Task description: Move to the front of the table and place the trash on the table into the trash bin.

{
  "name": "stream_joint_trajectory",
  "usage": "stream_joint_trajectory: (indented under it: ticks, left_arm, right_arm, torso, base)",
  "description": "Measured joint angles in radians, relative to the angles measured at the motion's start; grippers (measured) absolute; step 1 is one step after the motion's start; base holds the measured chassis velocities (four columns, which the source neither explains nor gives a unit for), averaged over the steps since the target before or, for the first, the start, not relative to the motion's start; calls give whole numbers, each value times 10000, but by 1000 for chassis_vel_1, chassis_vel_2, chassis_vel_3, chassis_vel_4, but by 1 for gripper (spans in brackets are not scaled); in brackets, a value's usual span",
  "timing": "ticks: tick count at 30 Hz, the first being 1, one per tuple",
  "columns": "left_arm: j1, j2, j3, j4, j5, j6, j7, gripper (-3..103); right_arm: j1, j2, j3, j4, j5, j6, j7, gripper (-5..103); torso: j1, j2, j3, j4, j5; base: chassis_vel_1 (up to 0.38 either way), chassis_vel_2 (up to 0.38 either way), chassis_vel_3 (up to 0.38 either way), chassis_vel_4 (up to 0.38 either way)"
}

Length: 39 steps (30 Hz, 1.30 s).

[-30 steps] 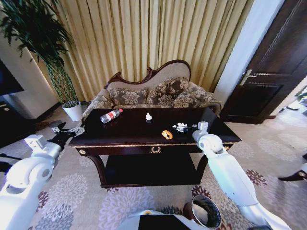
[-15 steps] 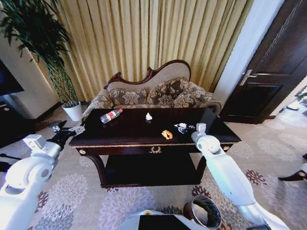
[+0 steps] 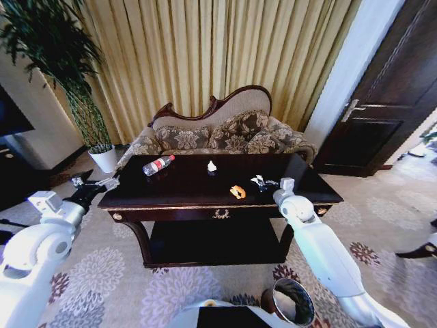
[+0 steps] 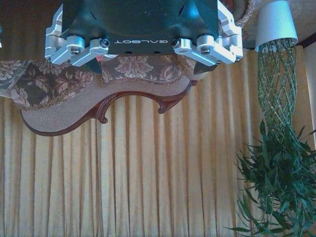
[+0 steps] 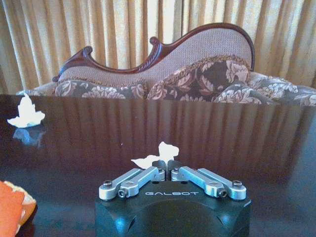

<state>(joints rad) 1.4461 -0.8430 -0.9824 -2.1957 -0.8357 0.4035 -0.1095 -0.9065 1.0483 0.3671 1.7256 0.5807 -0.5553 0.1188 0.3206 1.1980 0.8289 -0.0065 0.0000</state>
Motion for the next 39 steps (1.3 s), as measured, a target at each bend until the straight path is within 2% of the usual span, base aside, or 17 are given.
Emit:
stream_joint_trajectory:
  ticks: [6,9,13,16,29,39]
  left_arm:
    - [2,18,-43,-36,-23,-6,0,100]
    - [-25,-3,-45,-45,-29,-9,-1,100]
    - [-18,-118,-45,-72,-29,-40,-17,100]
    - [-25,-297,-44,-56,11,-233,-30,100]
    - [-27,-351,27,-187,38,-295,-28,100]
    - [-36,-304,57,-224,41,-286,-29,100]
  right_arm:
    - [-70,0,207,263,117,235,0,1]
    - [-61,-70,478,581,603,332,0,1]
    - [-109,-393,1150,1226,1067,630,0,1]
    - [-437,-703,2108,2046,1602,950,1,1]
    - [-2274,-703,3932,3018,1694,1770,1,1]
    - [-2900,-659,4342,3251,1651,1960,0,1]
  torso:
    - [0,0,0,-1,0]
    - [0,0,0,0,2]
    - [0,0,0,0,0]
    - [0,0,0,-1,-2]
    - [0,0,-1,-1,2]
    - [1,-1,0,1,-1]
  base:
    - [0,0,0,0]
    - [0,0,0,0]
    - [0,0,0,0]
    - [0,0,0,0]
    - [0,0,0,0]
    - [39,-38,-46,40]
